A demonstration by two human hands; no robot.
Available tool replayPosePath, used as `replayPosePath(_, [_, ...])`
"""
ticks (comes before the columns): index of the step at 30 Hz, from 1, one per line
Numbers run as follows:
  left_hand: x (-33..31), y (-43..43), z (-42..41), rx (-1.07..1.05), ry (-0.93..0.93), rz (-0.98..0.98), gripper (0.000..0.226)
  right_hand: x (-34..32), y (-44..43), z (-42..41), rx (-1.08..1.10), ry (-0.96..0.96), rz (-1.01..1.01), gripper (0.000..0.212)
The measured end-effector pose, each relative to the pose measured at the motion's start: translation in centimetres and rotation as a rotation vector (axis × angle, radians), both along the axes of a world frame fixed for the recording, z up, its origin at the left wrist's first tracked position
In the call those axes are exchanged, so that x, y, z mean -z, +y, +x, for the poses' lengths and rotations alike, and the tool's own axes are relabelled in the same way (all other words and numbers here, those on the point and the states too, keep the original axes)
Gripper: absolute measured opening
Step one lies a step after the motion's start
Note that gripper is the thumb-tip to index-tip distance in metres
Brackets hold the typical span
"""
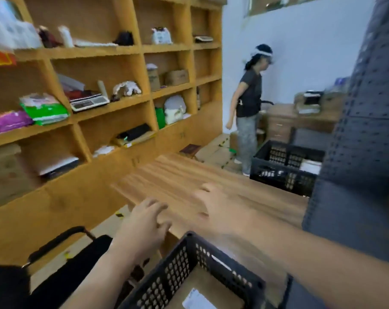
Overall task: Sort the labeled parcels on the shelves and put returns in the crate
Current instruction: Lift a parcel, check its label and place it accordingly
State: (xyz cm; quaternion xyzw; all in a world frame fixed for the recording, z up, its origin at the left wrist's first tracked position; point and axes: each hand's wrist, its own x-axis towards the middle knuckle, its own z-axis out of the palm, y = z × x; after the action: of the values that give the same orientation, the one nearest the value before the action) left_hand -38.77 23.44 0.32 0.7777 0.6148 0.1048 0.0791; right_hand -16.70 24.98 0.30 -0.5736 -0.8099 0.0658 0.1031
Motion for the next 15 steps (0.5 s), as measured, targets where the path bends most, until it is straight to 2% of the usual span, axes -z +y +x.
replayPosePath(6, [-2.0, -1.9, 10.8, 0.342, -0.114, 0.100, 0.049, -4.6, -11.3, 10.2, 0.393, -0.036, 0.108, 0.061])
replayPosePath(10, [-3.4, -6.9, 20.0, 0.585, -0.176, 0.115, 0.047, -6.3, -21.1, 15.8, 0.668, -0.029, 0.152, 0.060])
replayPosePath(15, [-5.6, -15.3, 31.8, 0.939, -0.148, 0.154, 0.050, -7.2, -34.4, 22.2, 1.030, -0.055, 0.194, 0.061])
